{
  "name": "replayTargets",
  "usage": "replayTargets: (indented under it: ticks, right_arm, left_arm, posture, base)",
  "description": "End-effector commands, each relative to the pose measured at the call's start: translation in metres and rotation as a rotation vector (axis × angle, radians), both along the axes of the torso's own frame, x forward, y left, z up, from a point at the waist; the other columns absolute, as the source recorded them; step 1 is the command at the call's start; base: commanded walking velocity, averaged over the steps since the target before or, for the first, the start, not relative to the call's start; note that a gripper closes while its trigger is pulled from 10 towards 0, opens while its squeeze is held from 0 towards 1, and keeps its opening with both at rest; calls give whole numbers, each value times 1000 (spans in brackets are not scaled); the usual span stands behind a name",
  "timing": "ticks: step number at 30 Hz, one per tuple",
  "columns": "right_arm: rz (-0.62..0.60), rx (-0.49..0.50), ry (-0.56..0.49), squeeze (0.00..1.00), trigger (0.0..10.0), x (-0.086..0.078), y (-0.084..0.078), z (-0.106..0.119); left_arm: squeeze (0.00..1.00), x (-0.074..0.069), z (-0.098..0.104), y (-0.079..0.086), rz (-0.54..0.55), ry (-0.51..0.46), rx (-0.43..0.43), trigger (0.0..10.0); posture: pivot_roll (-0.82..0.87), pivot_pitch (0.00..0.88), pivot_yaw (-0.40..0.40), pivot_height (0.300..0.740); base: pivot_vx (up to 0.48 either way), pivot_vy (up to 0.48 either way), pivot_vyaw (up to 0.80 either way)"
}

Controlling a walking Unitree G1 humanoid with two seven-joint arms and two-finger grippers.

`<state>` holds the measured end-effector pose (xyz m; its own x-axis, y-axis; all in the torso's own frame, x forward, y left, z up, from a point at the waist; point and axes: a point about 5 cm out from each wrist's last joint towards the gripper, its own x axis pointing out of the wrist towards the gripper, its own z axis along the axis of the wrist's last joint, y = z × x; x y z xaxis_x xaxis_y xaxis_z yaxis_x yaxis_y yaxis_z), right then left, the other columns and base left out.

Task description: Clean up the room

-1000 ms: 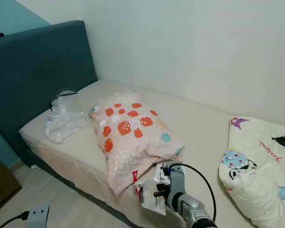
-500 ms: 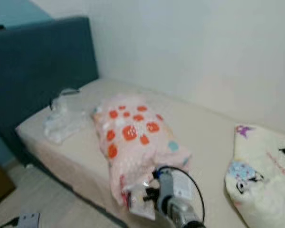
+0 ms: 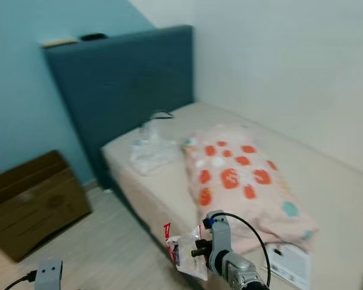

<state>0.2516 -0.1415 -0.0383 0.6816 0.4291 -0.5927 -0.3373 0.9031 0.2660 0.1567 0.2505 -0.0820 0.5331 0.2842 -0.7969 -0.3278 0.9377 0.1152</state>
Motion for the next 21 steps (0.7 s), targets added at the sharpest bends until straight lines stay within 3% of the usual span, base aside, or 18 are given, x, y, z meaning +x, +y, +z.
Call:
replayTargets:
  ticks: [1, 5, 10, 16, 21]
  right_arm:
    - [1, -6, 0, 0, 10000, 0, -1, 0]
    - [-67, 18, -10, 0, 10000, 3, -3, 1]
    - [-102, -35, 24, 0, 10000, 0, -7, -3]
    - [-67, -19, 7, 0, 10000, -1, -4, -2]
    - [-24, -20, -2, 0, 10000, -2, 0, -2]
  left_arm:
    - [0, -1, -1, -1, -18, 7, 2, 10000]
    - [0, 1, 0, -1, -31, -4, -4, 10000]
    - [0, 2, 0, -2, -42, -3, -7, 10000]
    - [0, 3, 0, -3, -53, -2, -5, 10000]
    - [0, 2, 0, -4, -58, 4, -7, 10000]
  posture:
    - [61, 0, -41, 688]
    - [58, 0, -41, 697]
    - [54, 0, -38, 697]
    - [56, 0, -39, 697]
    - [56, 0, -39, 697]
  base:
    - [0, 0, 631]
    - [129, 0, 291]
    - [480, 0, 0]
    - [480, 0, 0]
    - [480, 0, 756]
